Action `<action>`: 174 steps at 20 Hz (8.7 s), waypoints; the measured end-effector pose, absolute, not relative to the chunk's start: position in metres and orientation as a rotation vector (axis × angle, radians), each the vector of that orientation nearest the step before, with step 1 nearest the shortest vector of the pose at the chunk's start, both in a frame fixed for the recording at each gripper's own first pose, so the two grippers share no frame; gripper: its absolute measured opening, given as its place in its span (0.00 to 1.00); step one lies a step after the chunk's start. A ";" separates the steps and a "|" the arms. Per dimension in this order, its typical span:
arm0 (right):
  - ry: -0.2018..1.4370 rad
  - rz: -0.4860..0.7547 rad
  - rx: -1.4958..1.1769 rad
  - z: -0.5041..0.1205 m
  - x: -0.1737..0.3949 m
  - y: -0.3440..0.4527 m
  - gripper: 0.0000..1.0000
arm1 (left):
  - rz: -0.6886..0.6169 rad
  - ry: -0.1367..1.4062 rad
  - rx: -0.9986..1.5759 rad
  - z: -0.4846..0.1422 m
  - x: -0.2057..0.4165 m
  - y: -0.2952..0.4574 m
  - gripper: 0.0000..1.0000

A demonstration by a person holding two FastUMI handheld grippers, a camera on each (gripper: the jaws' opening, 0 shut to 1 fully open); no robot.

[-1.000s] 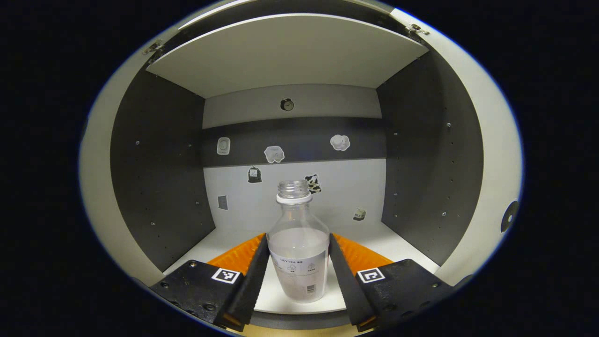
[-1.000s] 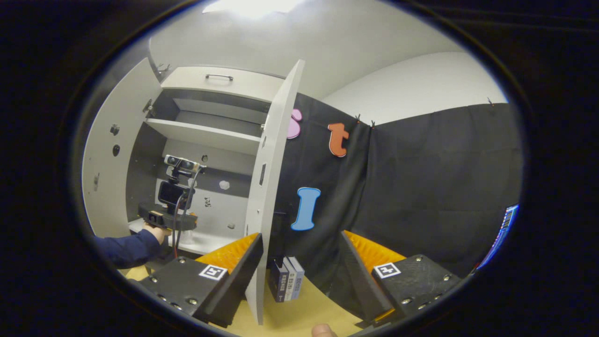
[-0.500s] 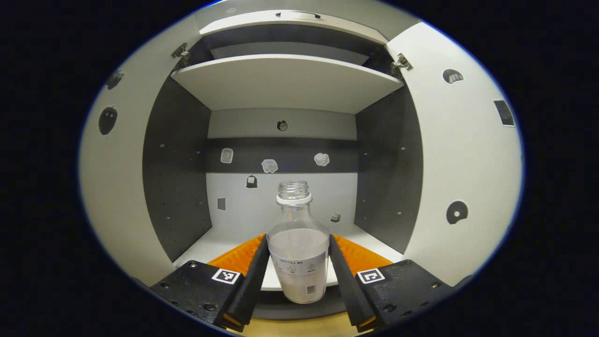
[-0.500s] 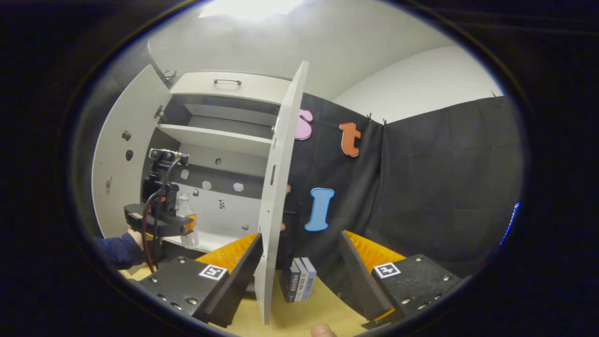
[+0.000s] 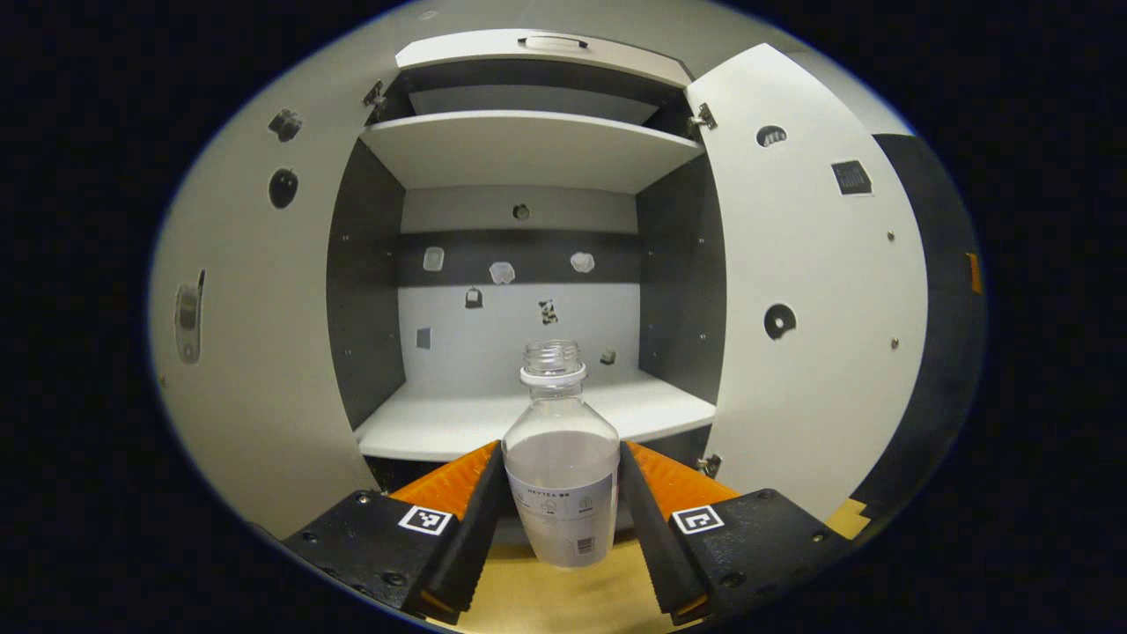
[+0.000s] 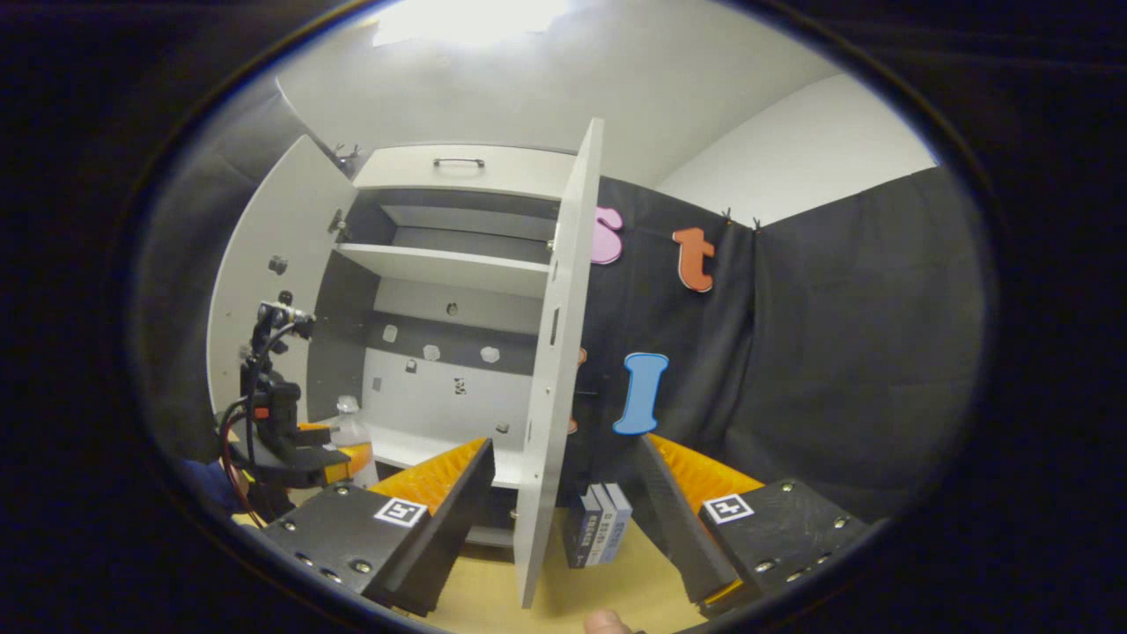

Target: Grasp the bottle in the cabinet with the left hand and place it on the coaster, then close the right door with the right hand and the left door with the left hand.

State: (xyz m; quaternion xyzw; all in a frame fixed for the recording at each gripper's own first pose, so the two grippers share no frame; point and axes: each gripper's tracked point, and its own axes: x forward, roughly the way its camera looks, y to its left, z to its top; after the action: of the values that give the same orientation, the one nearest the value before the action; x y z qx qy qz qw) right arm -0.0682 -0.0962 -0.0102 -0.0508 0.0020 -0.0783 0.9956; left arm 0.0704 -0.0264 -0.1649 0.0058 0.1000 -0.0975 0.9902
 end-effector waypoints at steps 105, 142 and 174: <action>0.015 -0.252 -0.080 -0.032 -0.007 -0.163 0.96 | 0.246 0.071 0.010 -0.052 -0.055 0.101 0.99; -0.028 0.195 -0.177 -0.040 0.087 0.021 0.93 | 0.459 0.157 -0.078 -0.096 -0.085 0.165 0.94; 0.055 0.131 -0.108 -0.055 0.064 0.033 0.94 | 0.442 0.036 -0.126 -0.053 -0.060 0.261 0.97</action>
State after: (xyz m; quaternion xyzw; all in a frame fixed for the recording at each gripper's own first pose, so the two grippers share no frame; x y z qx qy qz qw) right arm 0.0635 0.0334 -0.0555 -0.0540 0.0275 0.0652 0.9960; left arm -0.0600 0.2613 -0.0532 -0.0624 0.0179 0.2188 0.9736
